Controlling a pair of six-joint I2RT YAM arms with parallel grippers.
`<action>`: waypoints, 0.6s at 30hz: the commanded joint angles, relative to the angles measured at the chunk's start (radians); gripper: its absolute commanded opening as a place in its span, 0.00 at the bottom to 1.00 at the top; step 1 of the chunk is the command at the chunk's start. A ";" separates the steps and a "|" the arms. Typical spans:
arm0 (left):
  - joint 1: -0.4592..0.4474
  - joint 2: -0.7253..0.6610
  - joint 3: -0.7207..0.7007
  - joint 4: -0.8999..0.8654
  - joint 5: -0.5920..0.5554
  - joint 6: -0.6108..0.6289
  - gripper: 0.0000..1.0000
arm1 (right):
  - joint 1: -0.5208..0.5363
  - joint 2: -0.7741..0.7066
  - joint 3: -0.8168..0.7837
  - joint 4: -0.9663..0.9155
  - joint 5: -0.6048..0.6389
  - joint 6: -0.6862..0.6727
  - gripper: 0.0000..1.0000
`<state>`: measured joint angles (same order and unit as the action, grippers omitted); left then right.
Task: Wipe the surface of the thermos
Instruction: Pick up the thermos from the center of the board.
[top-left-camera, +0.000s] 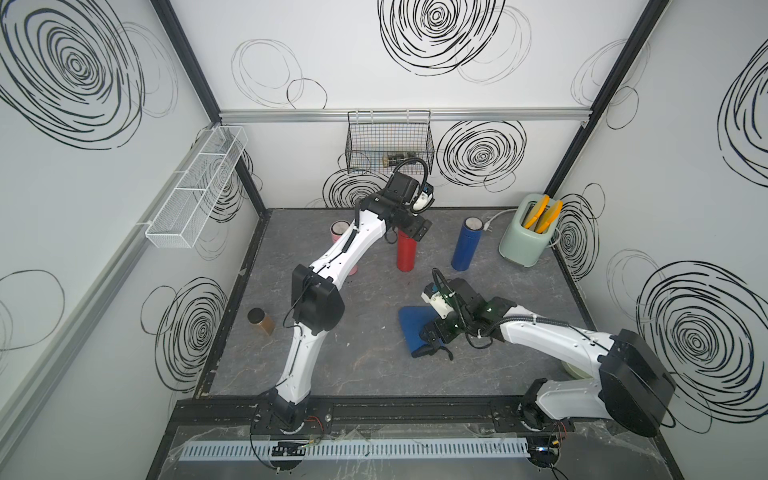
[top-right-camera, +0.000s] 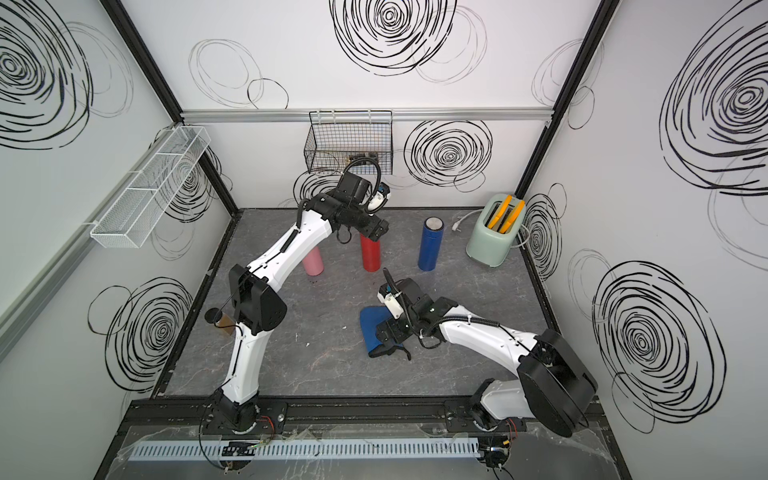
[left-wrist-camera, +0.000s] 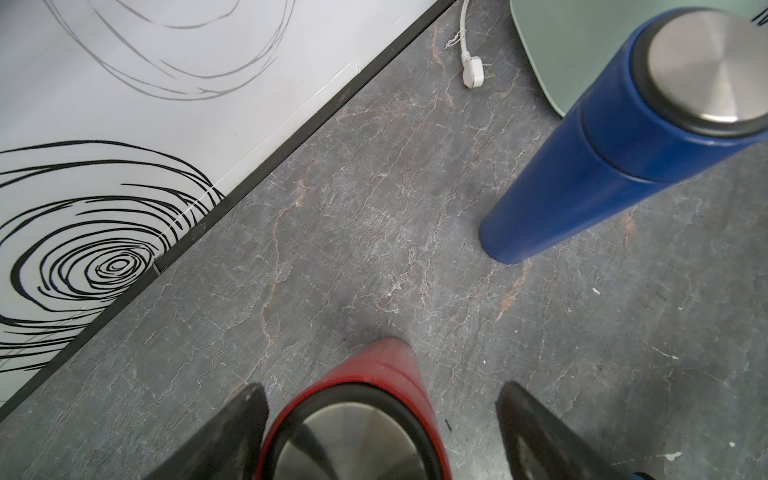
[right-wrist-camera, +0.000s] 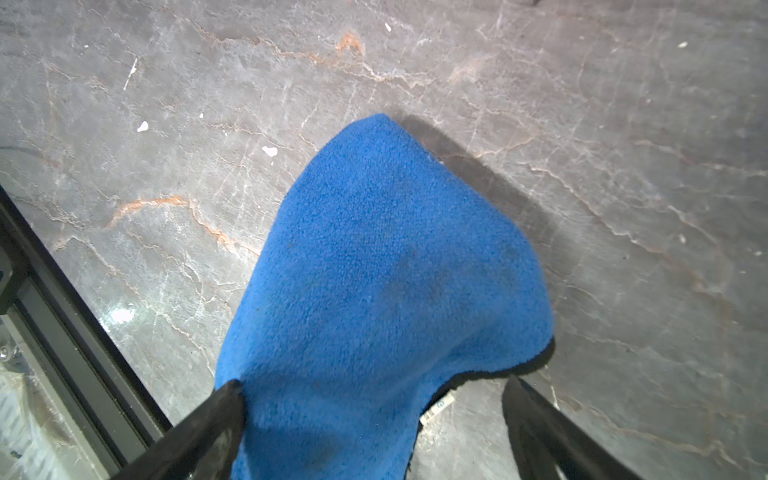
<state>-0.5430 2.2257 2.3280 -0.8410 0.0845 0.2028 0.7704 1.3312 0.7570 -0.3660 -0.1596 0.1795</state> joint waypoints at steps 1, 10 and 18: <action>0.002 0.020 -0.015 -0.011 -0.001 0.013 0.91 | 0.007 -0.017 0.018 -0.024 0.014 0.005 0.98; -0.002 -0.006 -0.056 -0.002 0.005 0.012 0.91 | 0.007 -0.033 0.024 -0.034 0.034 0.005 0.98; -0.003 0.000 -0.053 -0.030 0.001 0.031 0.91 | 0.006 -0.090 0.030 -0.040 0.056 0.016 0.98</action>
<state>-0.5434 2.2292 2.2787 -0.8532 0.0837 0.2070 0.7727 1.2804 0.7586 -0.3836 -0.1219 0.1829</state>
